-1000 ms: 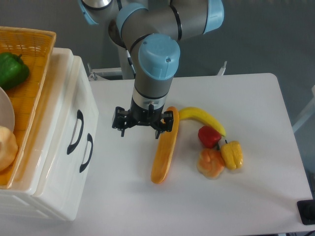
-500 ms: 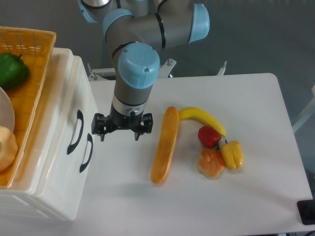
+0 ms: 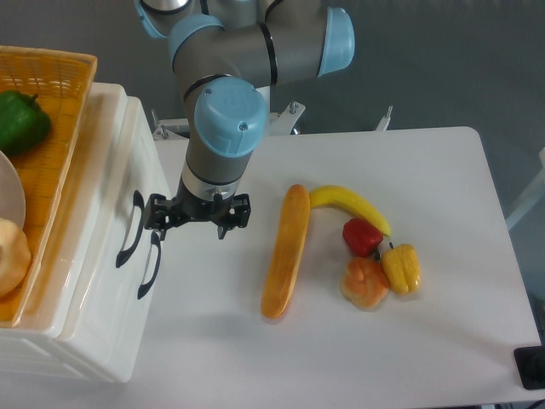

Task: Slide the top white drawer open
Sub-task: 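Move the gripper across the table to the upper drawer's black handle, then hook the gripper fingers into the upper drawer handle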

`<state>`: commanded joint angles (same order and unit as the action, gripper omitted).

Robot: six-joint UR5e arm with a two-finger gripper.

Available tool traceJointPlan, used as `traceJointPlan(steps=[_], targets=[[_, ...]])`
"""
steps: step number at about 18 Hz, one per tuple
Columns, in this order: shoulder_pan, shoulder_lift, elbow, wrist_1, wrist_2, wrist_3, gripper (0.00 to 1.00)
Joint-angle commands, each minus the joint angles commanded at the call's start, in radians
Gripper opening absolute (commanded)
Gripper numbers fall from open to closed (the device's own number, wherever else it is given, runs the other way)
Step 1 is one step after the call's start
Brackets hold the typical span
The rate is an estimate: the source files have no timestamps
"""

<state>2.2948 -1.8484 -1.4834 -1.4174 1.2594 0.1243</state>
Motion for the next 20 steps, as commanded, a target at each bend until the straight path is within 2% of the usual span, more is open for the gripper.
traceJointPlan(steps=[7, 20], targets=[[-0.034, -0.006, 0.000, 0.002, -0.006, 0.003, 1.00], [-0.049, -0.011, -0.011, -0.009, -0.011, 0.012, 1.00]])
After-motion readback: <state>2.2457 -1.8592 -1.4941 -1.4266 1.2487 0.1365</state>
